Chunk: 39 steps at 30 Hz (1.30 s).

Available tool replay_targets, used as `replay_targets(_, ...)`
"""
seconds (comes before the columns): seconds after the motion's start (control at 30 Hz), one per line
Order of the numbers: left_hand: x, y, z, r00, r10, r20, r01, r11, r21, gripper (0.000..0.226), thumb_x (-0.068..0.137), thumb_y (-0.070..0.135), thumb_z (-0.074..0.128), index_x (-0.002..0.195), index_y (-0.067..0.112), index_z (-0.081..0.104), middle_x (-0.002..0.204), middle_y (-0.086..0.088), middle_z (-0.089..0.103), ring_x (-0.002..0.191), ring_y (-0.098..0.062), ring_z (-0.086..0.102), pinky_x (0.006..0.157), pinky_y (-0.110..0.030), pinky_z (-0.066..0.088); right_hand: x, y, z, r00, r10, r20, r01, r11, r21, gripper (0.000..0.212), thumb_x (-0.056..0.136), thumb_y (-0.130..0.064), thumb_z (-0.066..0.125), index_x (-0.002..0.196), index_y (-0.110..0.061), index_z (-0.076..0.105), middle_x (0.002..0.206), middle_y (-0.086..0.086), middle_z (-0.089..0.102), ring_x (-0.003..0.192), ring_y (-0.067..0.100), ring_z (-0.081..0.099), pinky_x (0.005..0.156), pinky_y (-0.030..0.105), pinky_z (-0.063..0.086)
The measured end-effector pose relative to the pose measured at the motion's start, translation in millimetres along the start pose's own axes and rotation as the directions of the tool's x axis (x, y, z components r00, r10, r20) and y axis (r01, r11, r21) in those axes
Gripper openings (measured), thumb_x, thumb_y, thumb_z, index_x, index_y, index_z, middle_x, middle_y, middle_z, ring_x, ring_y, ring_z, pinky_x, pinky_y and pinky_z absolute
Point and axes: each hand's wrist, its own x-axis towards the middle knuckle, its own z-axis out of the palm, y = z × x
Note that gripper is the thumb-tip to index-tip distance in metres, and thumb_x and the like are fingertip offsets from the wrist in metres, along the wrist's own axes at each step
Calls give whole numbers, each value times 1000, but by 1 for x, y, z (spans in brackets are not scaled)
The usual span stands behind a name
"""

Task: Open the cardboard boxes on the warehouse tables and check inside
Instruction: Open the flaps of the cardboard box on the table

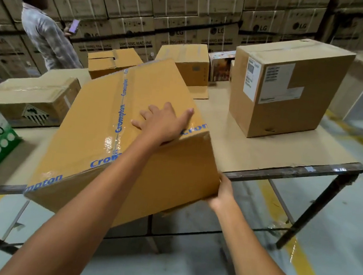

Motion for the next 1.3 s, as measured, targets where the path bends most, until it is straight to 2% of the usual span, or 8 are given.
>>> replay_targets(0.3,10,-33,-88,986,135,-95,-164,873,-459,98,70,96,27,126,23,60,127,-4,63,114,-28,59,101,-47,42,-70,-63,70,932,-360,-27,361,932,33,21,87,-28,70,104,-16,72,106,12,75,97,28,70,85,48,58)
replay_targets(0.53,9,-67,-112,970,241,-18,-108,366,-924,63,96,68,38,126,20,67,116,-10,73,106,-28,71,88,-40,56,-137,-105,119,754,-657,-4,655,752,-68,15,88,-24,71,77,-21,61,104,5,68,103,20,63,94,43,54)
replay_targets(0.67,7,-85,-88,987,149,54,36,120,-992,59,100,63,32,112,23,74,113,-7,75,100,-23,73,81,-36,58,-151,-118,143,585,-808,71,789,546,-281,17,87,-27,69,73,-17,68,79,-6,63,82,11,58,76,35,50)
replay_targets(0.87,4,-103,-94,968,204,149,116,168,-979,47,101,52,42,115,16,69,102,-6,76,86,-19,73,73,-30,57,-148,-112,150,474,-871,129,814,377,-441,27,89,-30,61,63,-34,61,69,-11,58,70,7,53,83,48,56)
replay_targets(0.97,4,-95,-109,962,163,220,175,252,-952,29,91,44,62,100,18,71,86,-1,75,72,-16,69,71,-28,55,-145,-111,148,469,-867,165,813,352,-464,12,92,-34,59,96,-33,69,86,-13,63,79,4,56,85,41,56)
replay_targets(1.03,5,-91,-110,961,141,240,196,266,-944,21,88,37,67,91,16,70,82,-2,73,68,-16,67,69,-28,54,-144,-113,145,516,-834,196,789,373,-489,44,90,-42,59,131,-28,63,108,-8,63,97,6,57,84,34,54)
replay_targets(1.2,1,-95,-108,960,146,237,217,143,-966,17,89,28,64,95,13,65,79,-5,71,63,-18,67,61,-26,57,-150,-115,142,554,-780,291,788,379,-485,60,88,-50,59,144,-27,51,120,-4,61,110,14,57,92,35,52)
replay_targets(1.3,1,-111,-109,955,179,235,229,51,-972,19,90,29,61,100,12,65,82,-6,72,66,-18,68,65,-27,57,-160,-114,153,449,-822,351,819,222,-529,69,80,-66,49,137,-29,59,123,-6,65,113,15,58,98,43,50)
